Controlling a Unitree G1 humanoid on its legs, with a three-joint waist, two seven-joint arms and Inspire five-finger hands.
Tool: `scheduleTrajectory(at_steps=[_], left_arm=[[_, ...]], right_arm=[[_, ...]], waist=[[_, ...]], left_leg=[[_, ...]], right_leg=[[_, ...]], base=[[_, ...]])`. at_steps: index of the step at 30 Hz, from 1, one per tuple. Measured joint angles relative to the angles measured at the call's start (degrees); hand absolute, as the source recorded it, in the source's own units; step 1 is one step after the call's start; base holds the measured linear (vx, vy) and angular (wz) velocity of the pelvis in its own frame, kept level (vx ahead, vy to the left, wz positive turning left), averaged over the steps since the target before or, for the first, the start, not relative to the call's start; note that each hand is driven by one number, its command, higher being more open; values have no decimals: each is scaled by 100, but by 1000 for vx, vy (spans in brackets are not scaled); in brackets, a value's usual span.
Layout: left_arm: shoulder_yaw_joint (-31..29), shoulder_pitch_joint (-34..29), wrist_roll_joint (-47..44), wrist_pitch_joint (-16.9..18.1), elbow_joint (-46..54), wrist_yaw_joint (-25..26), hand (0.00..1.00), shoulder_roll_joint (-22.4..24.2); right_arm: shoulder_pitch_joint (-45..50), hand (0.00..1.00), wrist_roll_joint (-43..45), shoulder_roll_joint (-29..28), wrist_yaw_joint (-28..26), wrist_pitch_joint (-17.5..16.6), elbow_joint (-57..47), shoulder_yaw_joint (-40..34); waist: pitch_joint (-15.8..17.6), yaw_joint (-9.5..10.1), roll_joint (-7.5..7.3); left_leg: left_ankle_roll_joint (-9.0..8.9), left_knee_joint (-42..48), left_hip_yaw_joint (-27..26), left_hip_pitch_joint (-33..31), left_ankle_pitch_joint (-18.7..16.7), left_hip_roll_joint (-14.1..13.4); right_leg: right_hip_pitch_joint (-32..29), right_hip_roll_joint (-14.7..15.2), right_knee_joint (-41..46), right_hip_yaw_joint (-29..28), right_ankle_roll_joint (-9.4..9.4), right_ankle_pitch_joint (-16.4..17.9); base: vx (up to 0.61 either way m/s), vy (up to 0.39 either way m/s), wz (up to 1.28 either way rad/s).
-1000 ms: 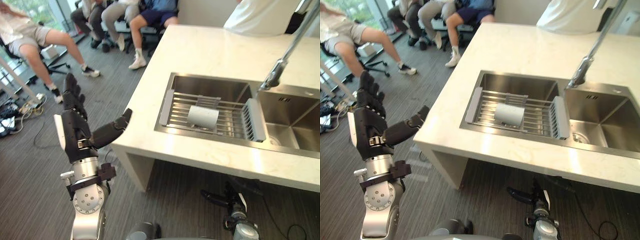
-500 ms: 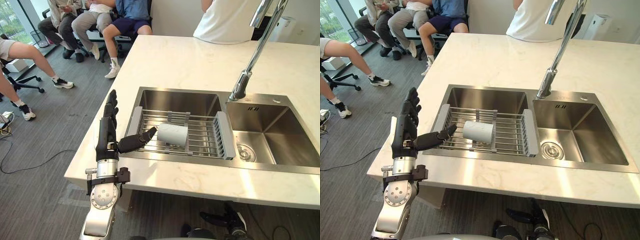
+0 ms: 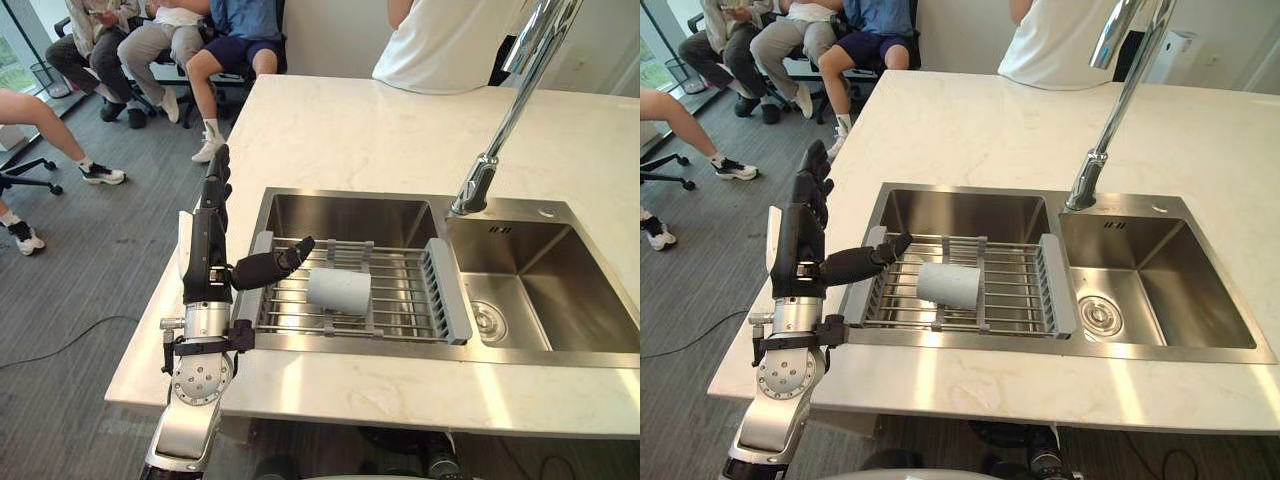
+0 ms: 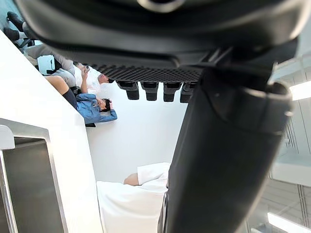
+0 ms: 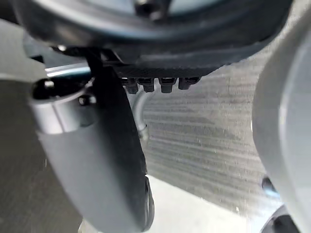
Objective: Walk over to the sink, pick up the cup, carry it to the dishwasher, place the cup inside the dishwasher, then close the dishwasher door
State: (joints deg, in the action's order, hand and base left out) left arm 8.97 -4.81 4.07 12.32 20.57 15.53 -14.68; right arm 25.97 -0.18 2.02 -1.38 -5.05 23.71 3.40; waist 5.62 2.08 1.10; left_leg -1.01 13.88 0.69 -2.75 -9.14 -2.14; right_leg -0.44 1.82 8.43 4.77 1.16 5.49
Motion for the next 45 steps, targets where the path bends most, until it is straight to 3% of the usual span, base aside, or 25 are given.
scheduleTrajectory(at_steps=[5, 12, 23, 35, 45], left_arm=[[569, 176, 383, -43, -142, -374, 100, -221], [619, 507, 671, -195, -821, -513, 100, -350], [618, 744, 1239, -384, -1259, -532, 100, -578], [967, 1612, 2309, -609, -1901, -604, 100, -740], [987, 1631, 2396, -608, -1899, -604, 100, -756]], right_arm=[[77, 100, 1, 40, -76, -5, 5, 83], [77, 100, -4, 95, -88, -71, 21, 144], [154, 100, 5, 79, -44, -98, -42, 66], [138, 100, 55, 19, 174, -180, 62, -78], [129, 100, 57, 25, 225, -181, 69, -81]], waist=[[-153, -71, 2], [-181, -178, 16], [-189, -171, 7], [-188, -184, 11], [-187, -196, 12]], left_leg=[[-31, -439, 19, 173, 198, 35], [-41, -742, 26, 315, 382, 10], [-23, -789, -76, 324, 435, 28], [-15, -852, 19, 209, 518, 66], [-15, -899, 40, 169, 548, 74]], right_leg=[[53, 13, -166, 16, -27, -44], [121, -56, -352, -31, 8, -182], [123, -42, -485, -137, -24, -329], [12, -3, -471, -40, -26, -328], [-44, 6, -466, -14, -28, -327]], base=[[38, -13, 2], [-15, -28, -4], [-34, 6, -5], [-8, -4, 4], [0, 0, 0]])
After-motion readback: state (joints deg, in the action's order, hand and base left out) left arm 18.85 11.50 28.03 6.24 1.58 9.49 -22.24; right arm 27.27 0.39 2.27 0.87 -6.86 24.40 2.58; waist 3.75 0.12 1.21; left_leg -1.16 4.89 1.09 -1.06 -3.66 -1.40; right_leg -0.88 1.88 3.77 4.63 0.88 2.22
